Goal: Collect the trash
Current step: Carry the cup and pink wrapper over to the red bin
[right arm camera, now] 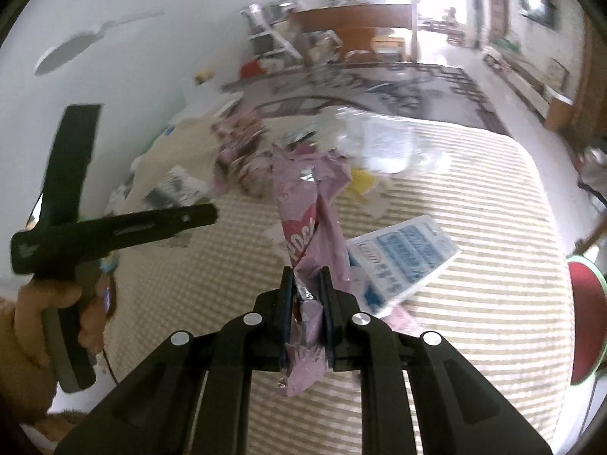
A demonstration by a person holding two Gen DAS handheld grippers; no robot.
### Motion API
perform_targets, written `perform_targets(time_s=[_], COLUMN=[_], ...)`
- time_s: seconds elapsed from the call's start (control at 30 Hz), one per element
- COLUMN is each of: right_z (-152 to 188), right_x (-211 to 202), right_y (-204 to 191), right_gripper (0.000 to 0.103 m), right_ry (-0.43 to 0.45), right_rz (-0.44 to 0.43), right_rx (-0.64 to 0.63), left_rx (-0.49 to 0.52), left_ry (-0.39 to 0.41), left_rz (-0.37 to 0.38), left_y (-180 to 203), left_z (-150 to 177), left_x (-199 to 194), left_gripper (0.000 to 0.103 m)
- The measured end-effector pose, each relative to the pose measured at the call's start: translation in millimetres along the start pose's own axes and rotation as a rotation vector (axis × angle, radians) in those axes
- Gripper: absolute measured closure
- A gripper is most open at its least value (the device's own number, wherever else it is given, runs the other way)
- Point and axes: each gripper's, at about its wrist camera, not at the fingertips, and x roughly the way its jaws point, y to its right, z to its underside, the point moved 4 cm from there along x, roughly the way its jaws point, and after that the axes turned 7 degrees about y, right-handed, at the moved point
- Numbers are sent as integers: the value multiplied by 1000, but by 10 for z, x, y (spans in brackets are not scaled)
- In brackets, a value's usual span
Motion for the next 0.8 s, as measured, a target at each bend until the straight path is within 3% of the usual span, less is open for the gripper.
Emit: perform_targets(time_s=[0.4,0.8], right_z=[-107,-79], right_x=[-215,-304], right_y=[362,651], right_gripper=[90,90], right_ry=[74,79], right_rz=[55,74], right_rx=[98,137], left_rx=[37,51], left_ry=[39,32], left_rz=[89,100], left_y=[448,718], left_z=[-119,-114], left_x=[-154,-96], left_gripper=[66,66])
